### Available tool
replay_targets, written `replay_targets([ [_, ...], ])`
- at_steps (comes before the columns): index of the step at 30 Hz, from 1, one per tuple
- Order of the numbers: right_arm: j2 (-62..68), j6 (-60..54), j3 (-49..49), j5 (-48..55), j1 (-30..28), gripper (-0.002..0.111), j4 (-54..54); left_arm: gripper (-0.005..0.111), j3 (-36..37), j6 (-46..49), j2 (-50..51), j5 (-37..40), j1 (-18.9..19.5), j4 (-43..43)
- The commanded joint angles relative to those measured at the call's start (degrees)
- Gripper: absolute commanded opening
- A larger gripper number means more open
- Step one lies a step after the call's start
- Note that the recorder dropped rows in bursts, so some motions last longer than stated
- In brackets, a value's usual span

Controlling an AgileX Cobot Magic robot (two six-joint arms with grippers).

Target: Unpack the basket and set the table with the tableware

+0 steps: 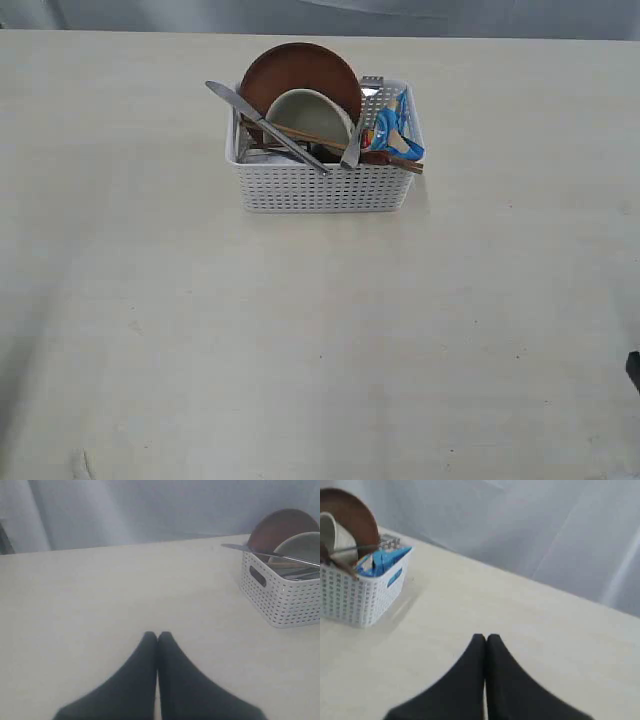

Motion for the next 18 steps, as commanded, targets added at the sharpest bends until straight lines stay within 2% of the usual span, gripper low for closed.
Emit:
replay_targets([
  [1,-0.33,-0.41,0.16,-12.99,0.28,-0.001,-0.89,0.000,0.09,-0.10,-0.38,-0.56,0.15,-0.12],
  [10,-0.33,0.45,0.16,-37.54,0.28,-0.001,-0.43,0.000,0.09,-0.10,-0.38,-0.56,0.15,-0.12],
  [12,-0.33,9.49,0.16,-40.56,0.28,-0.001,0.41,0.000,0.09,-0.10,-0.38,-0.56,0.15,-0.12],
  [13,-0.33,18.00,0.16,-41.71,0.28,-0.001,0.58,0.000,0.09,-0.10,-0.38,-0.56,0.15,-0.12],
  [18,-0.33,36.76,0.16,-41.01,0.28,-0.001,1.03,0.000,0.09,-0.10,-0.38,-0.56,0.15,-0.12],
])
